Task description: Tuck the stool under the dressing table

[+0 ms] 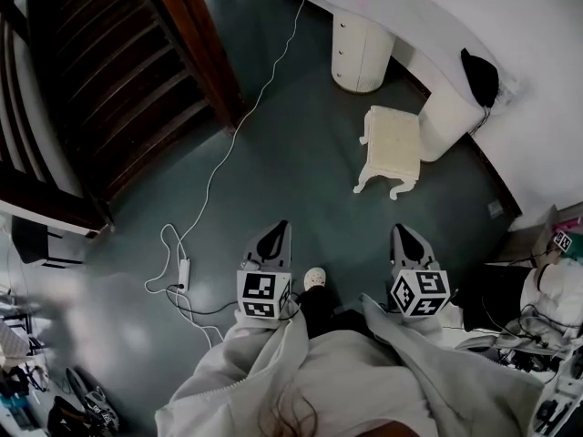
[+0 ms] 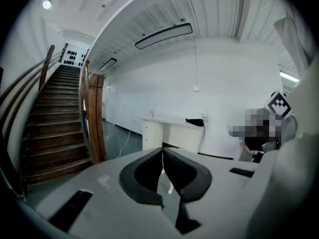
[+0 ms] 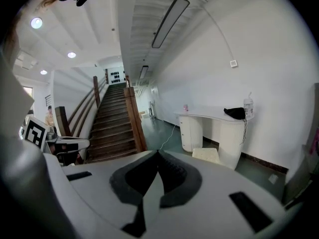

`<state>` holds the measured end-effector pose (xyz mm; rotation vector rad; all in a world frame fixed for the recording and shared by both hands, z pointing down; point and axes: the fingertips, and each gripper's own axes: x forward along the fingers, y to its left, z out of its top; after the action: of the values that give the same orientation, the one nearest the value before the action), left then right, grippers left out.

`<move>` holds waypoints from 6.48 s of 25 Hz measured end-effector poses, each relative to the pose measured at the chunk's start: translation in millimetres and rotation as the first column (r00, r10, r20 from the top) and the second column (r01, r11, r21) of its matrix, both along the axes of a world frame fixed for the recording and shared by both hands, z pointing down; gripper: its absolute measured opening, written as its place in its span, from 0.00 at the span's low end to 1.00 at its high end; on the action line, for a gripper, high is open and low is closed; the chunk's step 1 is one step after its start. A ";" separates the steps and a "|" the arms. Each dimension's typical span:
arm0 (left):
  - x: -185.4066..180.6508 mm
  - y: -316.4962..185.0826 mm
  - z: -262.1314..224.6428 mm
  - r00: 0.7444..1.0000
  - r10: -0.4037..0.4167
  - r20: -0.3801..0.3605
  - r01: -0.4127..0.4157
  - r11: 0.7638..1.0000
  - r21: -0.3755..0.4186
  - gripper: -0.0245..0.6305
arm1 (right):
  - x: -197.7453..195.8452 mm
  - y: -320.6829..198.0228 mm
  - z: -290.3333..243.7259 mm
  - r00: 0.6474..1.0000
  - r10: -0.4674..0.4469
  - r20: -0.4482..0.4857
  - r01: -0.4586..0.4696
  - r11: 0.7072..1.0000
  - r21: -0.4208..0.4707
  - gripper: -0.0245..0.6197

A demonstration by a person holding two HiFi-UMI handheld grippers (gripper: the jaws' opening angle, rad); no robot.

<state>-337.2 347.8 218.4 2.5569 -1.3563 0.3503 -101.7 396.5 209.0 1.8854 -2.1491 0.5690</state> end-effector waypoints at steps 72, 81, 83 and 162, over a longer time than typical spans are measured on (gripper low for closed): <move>186.2 -258.5 22.2 0.998 -0.047 0.049 0.050 0.997 -0.055 0.06 | 197.0 -286.1 34.1 0.999 -0.040 0.018 0.041 0.995 -0.090 0.12; 216.6 -293.9 24.7 0.994 -0.105 0.041 0.108 0.992 -0.061 0.06 | 230.2 -330.6 36.5 0.996 -0.086 0.009 0.086 0.992 -0.089 0.12; 225.4 -300.0 23.6 0.994 -0.105 0.042 0.107 0.993 -0.055 0.06 | 239.1 -337.2 37.0 0.996 -0.087 0.006 0.087 0.992 -0.087 0.12; 386.1 -277.2 485.3 0.859 0.511 0.018 -0.386 0.671 -0.633 0.41 | 338.7 -275.8 471.3 0.991 -0.125 -0.048 0.068 0.779 -0.623 0.70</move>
<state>48.9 70.7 703.7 2.2689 -0.4695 0.9773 237.0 120.6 680.3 1.3907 -1.6885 1.0044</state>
